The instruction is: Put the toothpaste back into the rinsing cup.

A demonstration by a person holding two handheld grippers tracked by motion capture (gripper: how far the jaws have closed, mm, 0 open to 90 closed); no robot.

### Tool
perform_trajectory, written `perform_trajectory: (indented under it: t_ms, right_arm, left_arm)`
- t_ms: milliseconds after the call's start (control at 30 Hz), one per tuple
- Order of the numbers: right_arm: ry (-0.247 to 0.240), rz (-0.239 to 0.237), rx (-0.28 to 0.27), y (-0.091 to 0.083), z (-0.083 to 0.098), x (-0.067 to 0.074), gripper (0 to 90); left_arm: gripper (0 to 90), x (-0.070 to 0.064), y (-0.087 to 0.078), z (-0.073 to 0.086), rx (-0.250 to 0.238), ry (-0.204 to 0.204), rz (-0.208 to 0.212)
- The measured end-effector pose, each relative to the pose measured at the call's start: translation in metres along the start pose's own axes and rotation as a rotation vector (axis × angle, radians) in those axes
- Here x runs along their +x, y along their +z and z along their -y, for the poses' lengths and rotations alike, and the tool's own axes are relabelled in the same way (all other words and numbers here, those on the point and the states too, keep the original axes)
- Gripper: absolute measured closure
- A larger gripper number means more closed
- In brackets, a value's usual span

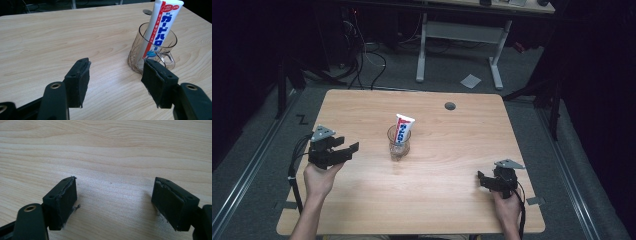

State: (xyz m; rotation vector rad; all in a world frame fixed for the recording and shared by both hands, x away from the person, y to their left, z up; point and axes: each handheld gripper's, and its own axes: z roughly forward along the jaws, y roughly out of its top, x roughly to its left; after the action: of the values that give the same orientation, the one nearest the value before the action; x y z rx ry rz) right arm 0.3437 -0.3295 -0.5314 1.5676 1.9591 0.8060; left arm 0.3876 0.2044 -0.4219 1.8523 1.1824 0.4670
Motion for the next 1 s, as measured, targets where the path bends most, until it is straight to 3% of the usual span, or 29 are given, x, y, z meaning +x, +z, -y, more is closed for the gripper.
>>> perform_trajectory:
  t_ms: [1000]
  right_arm:
    - [0.0,0.0,0.0,0.0,0.0,0.0,20.1]
  left_arm:
    - [38.9,-0.005,0.0,0.027,0.038,0.006,0.025]
